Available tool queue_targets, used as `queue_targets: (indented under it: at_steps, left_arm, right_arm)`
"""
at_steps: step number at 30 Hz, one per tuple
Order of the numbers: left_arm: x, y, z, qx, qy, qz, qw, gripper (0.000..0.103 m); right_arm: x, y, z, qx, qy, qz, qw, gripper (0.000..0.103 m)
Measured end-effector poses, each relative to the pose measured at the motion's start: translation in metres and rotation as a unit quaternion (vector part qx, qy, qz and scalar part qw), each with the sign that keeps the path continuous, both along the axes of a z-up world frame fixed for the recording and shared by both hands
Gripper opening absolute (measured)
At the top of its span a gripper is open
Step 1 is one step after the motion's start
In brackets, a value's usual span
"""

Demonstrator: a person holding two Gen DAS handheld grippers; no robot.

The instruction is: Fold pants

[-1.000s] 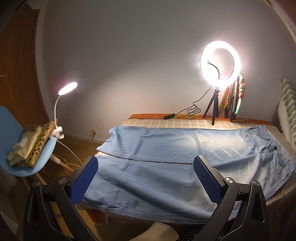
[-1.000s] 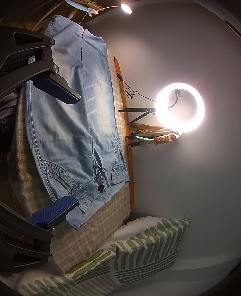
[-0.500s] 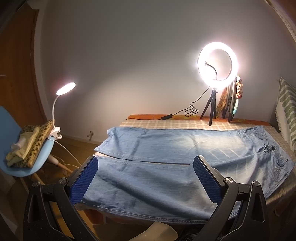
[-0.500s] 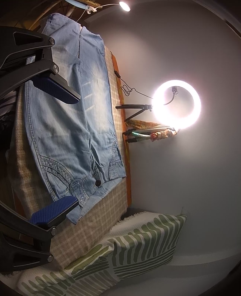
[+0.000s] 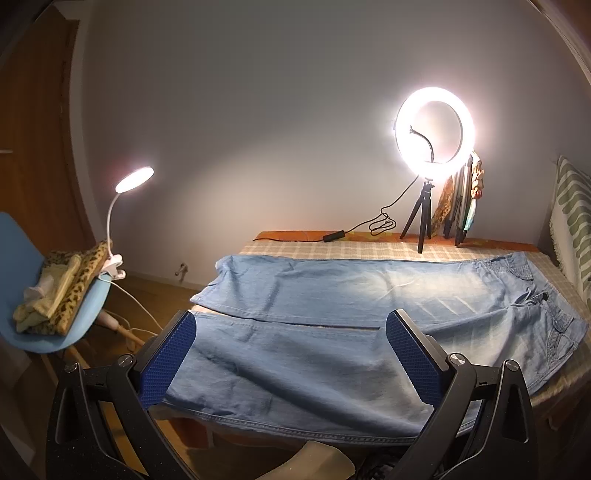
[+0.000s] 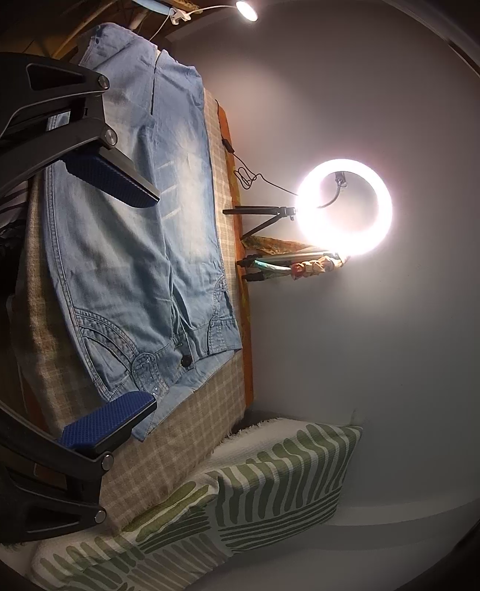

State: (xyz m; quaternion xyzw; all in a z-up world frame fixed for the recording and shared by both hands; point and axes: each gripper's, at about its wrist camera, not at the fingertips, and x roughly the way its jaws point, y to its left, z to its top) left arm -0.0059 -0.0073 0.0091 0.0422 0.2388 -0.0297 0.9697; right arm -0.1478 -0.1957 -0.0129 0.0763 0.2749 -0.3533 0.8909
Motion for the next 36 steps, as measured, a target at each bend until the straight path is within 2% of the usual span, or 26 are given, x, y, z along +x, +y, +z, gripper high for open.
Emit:
queue_targets:
  at_steps: [36]
  left_arm:
    - [0.004,0.0056,-0.0073,-0.001,0.006,0.006,1.0,0.102]
  right_arm:
    - [0.0041,-0.0003,0.0027,-0.026,-0.006,-0.029,0.999,0.101]
